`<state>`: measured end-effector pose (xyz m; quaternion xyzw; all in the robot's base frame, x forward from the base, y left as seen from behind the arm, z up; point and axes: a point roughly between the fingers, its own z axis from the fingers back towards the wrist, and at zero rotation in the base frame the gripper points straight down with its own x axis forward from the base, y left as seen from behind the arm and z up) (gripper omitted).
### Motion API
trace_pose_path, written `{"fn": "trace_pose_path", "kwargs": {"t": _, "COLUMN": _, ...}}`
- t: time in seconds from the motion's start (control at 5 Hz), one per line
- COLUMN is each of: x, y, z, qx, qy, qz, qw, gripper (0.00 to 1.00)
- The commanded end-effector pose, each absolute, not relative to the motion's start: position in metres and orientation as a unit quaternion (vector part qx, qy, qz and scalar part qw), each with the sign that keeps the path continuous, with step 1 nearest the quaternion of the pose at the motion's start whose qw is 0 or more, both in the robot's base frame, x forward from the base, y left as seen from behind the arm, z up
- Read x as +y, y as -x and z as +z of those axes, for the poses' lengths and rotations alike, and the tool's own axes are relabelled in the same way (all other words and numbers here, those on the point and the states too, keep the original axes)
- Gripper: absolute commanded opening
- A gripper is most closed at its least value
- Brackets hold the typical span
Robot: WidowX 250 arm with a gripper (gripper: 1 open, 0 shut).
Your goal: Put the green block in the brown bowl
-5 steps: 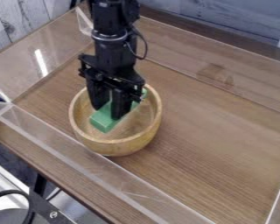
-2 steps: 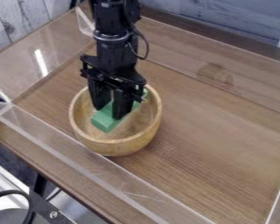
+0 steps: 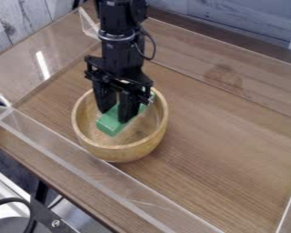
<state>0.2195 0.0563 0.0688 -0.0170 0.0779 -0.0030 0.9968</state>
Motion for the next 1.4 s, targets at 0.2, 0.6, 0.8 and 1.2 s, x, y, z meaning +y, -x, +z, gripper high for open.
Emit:
{"fn": "trace_pose_path", "kwargs": {"t": 0.2, "x": 0.0580, "y": -0.2316, "z": 0.0808, "qx": 0.056, "qy": 0.015, "qz": -0.003, "qw": 0.998, "gripper": 0.00}}
{"fn": "trace_pose_path", "kwargs": {"t": 0.6, "x": 0.0580, "y": -0.2332, "z": 0.0810, "qx": 0.058, "qy": 0.017, "qz": -0.002, "qw": 0.998, "gripper": 0.00}}
{"fn": "trace_pose_path", "kwargs": {"t": 0.8, "x": 0.0579, "y": -0.2340, "z": 0.0814, "qx": 0.059, "qy": 0.019, "qz": -0.001, "qw": 0.998, "gripper": 0.00}}
{"fn": "trace_pose_path", "kwargs": {"t": 1.2, "x": 0.0570, "y": -0.2353, "z": 0.0810, "qx": 0.060, "qy": 0.022, "qz": -0.002, "qw": 0.998, "gripper": 0.00}}
